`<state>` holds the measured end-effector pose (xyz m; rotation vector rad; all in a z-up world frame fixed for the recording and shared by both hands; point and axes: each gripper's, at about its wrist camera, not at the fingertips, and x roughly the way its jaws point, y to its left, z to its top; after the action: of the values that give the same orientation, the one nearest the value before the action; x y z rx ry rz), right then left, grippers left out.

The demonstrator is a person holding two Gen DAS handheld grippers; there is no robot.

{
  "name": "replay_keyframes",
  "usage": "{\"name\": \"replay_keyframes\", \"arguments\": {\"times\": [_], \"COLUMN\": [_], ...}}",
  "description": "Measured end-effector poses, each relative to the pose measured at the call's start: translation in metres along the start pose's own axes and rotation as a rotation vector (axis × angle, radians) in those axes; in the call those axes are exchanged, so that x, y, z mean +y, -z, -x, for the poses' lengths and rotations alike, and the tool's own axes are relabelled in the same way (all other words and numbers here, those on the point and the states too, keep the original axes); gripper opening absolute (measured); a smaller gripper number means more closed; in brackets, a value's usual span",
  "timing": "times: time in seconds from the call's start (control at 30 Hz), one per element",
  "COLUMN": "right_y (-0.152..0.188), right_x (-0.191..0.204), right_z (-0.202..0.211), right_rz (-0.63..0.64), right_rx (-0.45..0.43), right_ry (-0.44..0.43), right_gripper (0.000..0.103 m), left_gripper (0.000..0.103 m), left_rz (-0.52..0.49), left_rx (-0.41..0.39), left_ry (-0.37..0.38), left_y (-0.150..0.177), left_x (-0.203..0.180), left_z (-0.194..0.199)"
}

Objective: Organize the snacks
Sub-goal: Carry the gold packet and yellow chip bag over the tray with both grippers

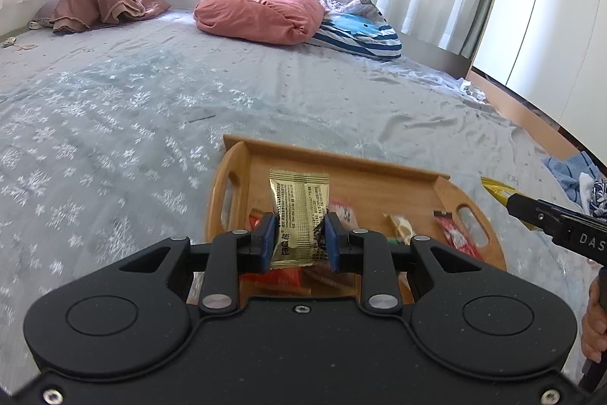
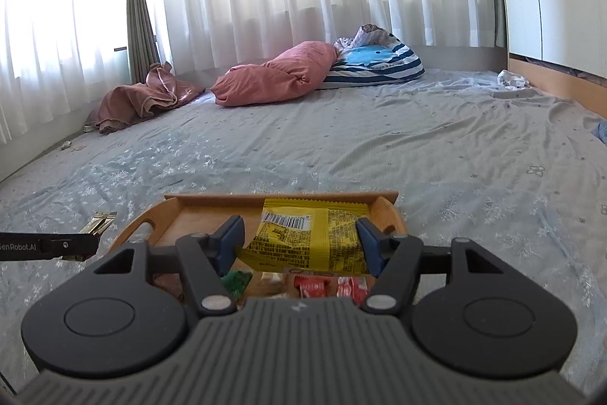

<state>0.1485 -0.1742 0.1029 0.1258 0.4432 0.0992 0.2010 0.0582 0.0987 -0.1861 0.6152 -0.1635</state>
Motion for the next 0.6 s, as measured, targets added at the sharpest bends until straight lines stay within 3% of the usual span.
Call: {"name": "replay_keyframes", "arguments": {"times": [0.2,0.33,0.6], "right_y": [-0.015,-0.016,-0.006], "right_x": [-0.008,-0.008,-0.011], "right_z": [-0.041,-0.075,-0.125], "right_rz": [-0.014,0.0,-0.03], "right_rx": [0.051,0.101,0.165], "right_ry": [-0.001,0.018,0.015], "right_gripper": [0.066,0.066,0.066], "left_gripper": [0.026,0.026,0.026], "left_rz": [-0.006,0.0,-0.013], "left_rx": [0.03,0.073,0.137], "left_ry": [0.014,-0.015,-0.048], "left_y": [-0.022,-0.033,-0.033], "left_x": [-0.002,-0.003,-0.009], "left_z": [-0.034,-0.069,-0.123]}}
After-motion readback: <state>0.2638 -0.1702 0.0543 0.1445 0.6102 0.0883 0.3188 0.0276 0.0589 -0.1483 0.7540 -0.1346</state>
